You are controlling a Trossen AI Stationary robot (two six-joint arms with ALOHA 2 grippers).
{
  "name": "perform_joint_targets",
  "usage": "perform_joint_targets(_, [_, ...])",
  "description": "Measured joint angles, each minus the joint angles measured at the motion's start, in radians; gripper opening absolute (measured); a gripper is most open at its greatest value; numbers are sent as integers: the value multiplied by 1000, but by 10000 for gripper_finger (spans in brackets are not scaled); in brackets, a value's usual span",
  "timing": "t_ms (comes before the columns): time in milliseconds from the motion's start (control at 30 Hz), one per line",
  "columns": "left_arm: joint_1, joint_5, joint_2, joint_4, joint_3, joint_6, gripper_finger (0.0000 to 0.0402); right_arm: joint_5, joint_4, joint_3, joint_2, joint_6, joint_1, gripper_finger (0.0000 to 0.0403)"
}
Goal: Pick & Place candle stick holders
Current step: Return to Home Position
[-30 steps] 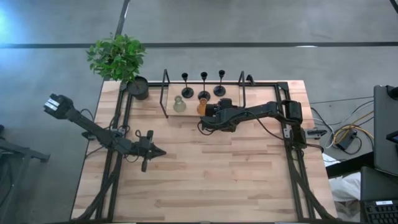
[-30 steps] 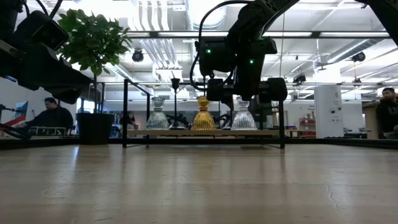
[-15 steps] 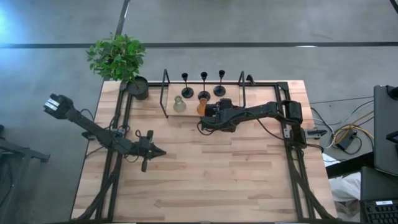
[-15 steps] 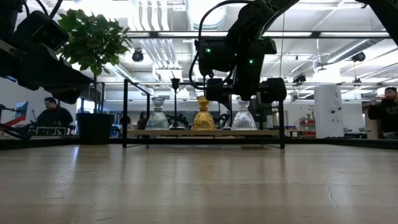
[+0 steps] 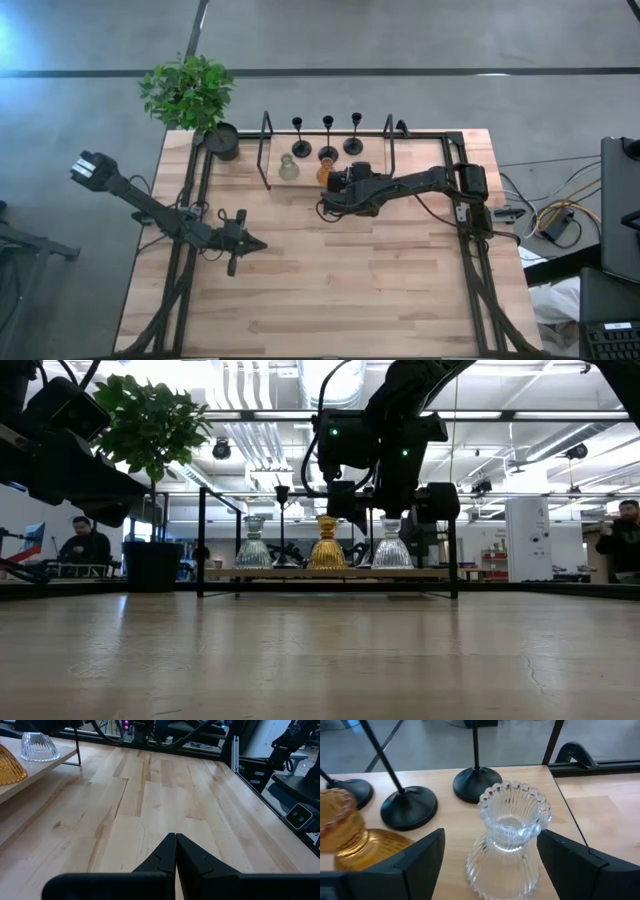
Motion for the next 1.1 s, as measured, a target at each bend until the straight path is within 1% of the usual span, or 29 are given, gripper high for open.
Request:
perform_joint_targets(367, [0, 0, 0, 0, 0, 0, 14, -13, -12, 11, -4, -6, 39, 292])
perform_joint_targets(600, [0, 0, 0, 0, 0, 0, 14, -62, -128, 11, -49, 45, 82, 281])
perform_joint_targets(733, [0, 0, 0, 0, 0, 0, 14, -62, -195, 11, -117, 60, 136, 273])
perform_joint_targets(833, [0, 0, 0, 0, 0, 0, 14, -62, -238, 10, -189, 40, 201, 267])
perform_joint_targets(1000, [0, 0, 0, 0, 0, 0, 14, -61, -257, 10, -353, -49, 354, 255])
perform_joint_targets(1100, [0, 0, 0, 0, 0, 0, 14, -59, -256, 10, -459, -157, 428, 246])
